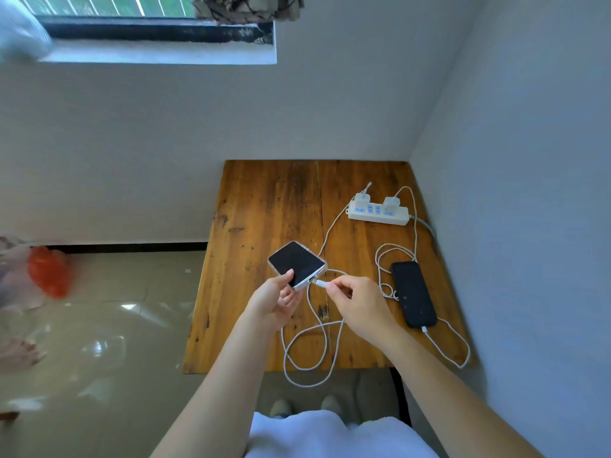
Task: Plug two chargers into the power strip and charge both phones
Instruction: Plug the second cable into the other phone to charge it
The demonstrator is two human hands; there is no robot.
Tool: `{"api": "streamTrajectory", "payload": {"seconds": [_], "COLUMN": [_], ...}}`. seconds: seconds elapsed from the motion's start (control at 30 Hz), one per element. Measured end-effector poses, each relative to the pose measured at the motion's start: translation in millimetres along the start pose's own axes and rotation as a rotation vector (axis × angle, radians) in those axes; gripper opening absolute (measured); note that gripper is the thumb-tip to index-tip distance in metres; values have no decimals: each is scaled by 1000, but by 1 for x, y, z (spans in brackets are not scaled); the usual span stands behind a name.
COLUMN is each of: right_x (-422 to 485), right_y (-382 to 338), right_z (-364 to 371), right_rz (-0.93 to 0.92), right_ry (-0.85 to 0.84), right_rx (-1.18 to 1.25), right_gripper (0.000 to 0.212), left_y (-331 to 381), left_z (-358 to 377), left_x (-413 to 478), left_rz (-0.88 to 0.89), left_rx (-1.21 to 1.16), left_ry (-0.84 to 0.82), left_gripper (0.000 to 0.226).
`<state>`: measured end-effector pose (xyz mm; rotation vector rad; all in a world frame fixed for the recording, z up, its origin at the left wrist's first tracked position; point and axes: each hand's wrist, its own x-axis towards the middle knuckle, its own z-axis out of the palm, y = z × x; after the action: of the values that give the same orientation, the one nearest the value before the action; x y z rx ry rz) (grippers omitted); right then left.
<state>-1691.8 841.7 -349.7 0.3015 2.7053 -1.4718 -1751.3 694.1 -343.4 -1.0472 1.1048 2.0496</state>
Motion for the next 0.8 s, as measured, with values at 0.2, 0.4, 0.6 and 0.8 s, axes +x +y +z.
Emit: {"api": "streamTrajectory", "payload": {"seconds": [0.2, 0.4, 0.6, 0.8], "right_x": [6, 9, 11, 15], "right_y": [-2, -6, -11, -18], "right_z": [3, 5, 3, 4], "right_rz": [-20, -54, -62, -52], "right_ry": [45, 89, 106, 126], "right_rx": [-132, -227, -353, -370], "right_gripper": [19, 22, 27, 26], "left_y": [-2, -5, -7, -6], "left_z": [3, 6, 11, 16], "left_x": [-4, -2, 4, 9], "left_rz": [22, 41, 78, 128], "left_rx": [-33, -35, 28, 62], "left_ry": [14, 26, 71, 96], "left_gripper": [37, 47, 35, 21]}}
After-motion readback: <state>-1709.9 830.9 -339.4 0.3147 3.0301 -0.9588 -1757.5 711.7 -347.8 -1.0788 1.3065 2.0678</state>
